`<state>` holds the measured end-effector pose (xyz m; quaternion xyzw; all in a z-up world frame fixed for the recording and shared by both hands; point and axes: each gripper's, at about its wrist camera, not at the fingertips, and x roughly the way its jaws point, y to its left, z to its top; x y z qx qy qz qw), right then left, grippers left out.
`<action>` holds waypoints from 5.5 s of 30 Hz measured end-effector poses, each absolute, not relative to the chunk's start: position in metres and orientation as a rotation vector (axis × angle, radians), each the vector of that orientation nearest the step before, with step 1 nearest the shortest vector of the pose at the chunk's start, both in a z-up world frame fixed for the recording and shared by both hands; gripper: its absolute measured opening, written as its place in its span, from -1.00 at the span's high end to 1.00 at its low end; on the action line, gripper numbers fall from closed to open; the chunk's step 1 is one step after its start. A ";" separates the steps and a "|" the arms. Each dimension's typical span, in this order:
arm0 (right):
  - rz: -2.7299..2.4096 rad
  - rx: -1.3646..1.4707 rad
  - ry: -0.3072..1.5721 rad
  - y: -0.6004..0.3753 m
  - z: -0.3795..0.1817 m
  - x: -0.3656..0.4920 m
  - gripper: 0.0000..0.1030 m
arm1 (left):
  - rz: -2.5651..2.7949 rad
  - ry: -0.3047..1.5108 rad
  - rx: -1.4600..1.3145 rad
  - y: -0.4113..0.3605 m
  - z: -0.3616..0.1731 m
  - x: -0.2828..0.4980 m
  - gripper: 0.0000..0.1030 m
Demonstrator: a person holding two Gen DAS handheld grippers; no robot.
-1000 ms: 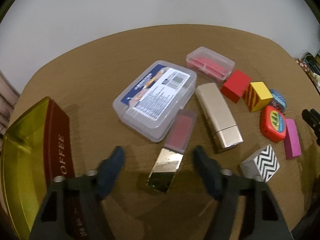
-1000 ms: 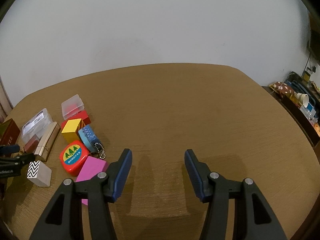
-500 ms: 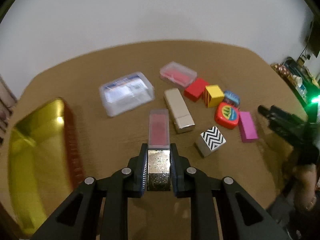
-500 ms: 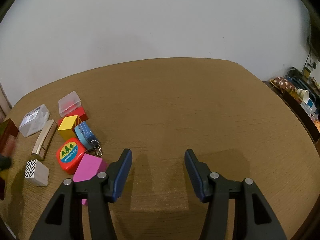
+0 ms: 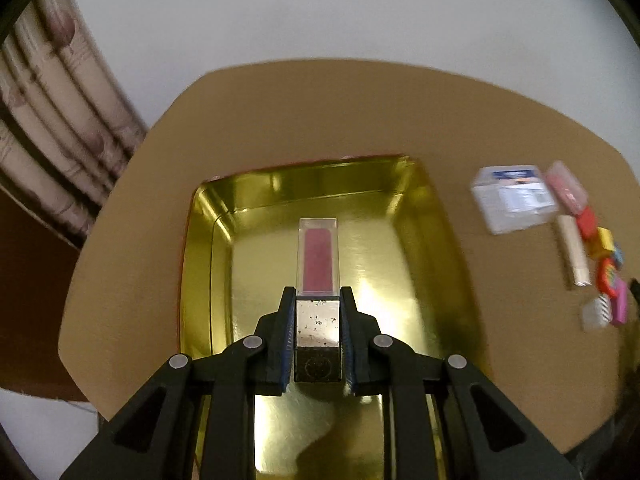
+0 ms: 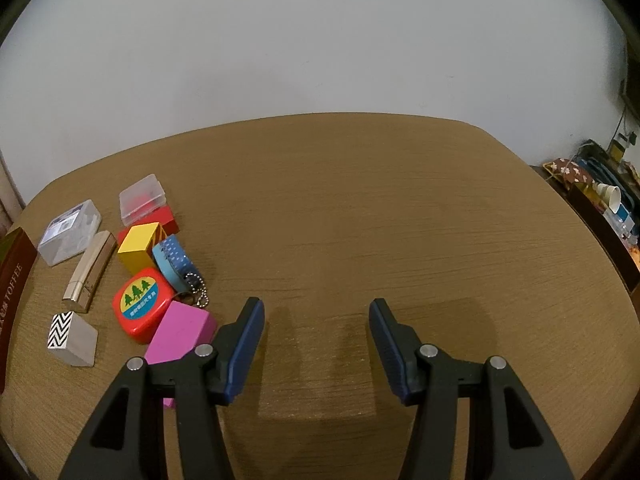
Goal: Organize rigid objects
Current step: 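Carry the lipstick into the gold tin and open the left gripper, then grasp the pink block with the right gripper, then lower the pink block into the gold tin and open the right gripper, then reach to the labeled clear plastic box and grasp it with the left gripper, then carry the clear box into the gold tin and release it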
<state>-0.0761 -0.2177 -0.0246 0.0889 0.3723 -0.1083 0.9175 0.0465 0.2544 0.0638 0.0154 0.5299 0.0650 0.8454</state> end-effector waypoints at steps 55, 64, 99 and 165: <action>0.385 0.237 0.908 -0.082 0.093 -0.092 0.42 | 0.211 0.814 -0.168 0.177 0.084 -0.208 -0.56; 0.638 0.123 1.036 0.099 0.093 -0.008 0.42 | 0.269 0.775 -0.130 0.188 0.082 -0.213 -0.63; 0.482 0.044 1.116 0.232 0.037 0.086 0.31 | 0.272 0.912 -0.216 0.208 0.052 -0.192 -0.63; 0.047 0.150 0.852 -0.230 -0.037 -0.069 -0.31 | -0.257 1.134 0.025 0.167 0.128 0.097 -0.11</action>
